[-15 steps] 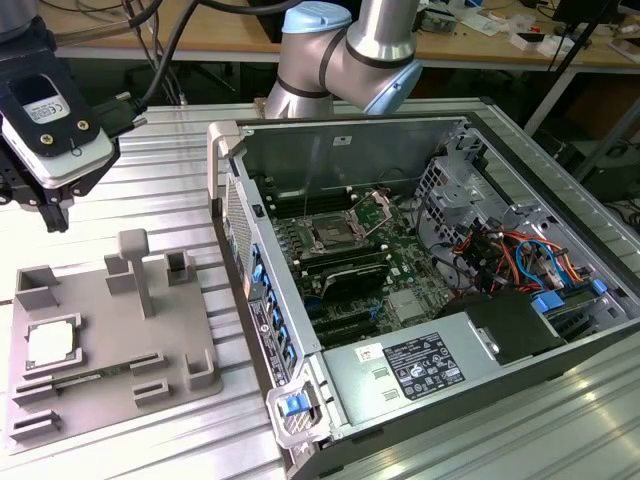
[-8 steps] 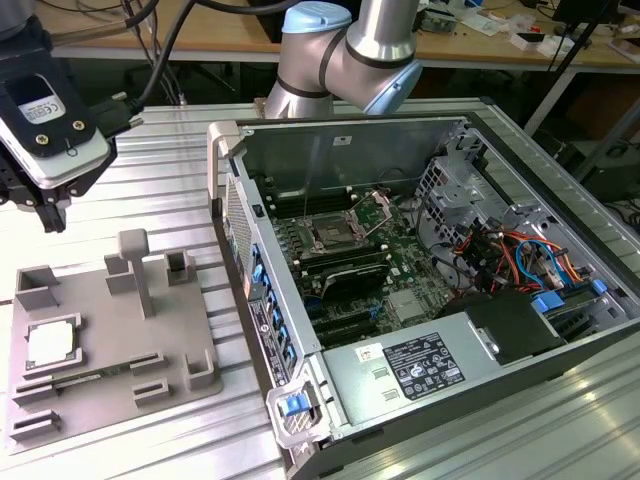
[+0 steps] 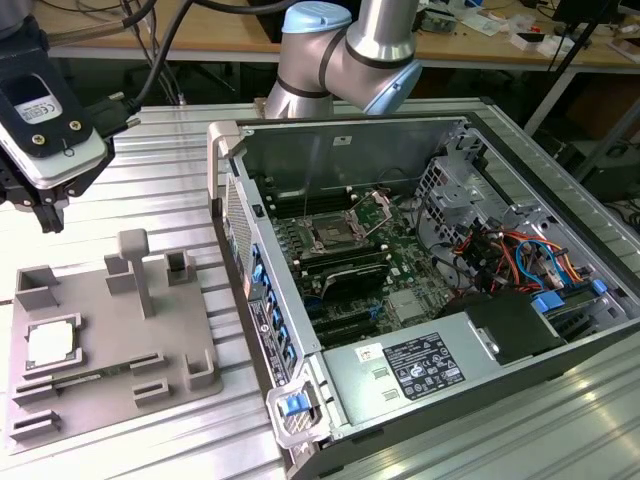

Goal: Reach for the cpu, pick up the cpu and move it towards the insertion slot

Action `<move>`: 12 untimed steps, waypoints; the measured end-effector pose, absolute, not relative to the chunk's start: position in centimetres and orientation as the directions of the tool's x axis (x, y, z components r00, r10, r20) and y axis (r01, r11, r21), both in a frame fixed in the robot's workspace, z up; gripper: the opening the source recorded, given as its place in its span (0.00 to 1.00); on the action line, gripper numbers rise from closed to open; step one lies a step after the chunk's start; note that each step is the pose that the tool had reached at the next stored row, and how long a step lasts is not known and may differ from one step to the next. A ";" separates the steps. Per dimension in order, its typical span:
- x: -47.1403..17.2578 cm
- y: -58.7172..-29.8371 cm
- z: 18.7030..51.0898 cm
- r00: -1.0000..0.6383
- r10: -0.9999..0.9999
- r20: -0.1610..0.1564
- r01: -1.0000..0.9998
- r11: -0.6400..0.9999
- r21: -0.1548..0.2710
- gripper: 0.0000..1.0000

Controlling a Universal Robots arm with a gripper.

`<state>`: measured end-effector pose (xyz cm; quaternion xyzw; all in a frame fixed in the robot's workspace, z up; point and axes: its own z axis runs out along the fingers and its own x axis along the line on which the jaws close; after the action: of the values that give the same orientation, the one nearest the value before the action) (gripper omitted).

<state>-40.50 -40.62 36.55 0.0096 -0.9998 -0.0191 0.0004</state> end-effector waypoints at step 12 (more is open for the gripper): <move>-40.9 -40.6 36.5 -1.000 -0.019 0.000 -0.019 0.999 0.038 0.11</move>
<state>-40.94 -40.62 36.54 0.0096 -0.9998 -0.0191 0.0004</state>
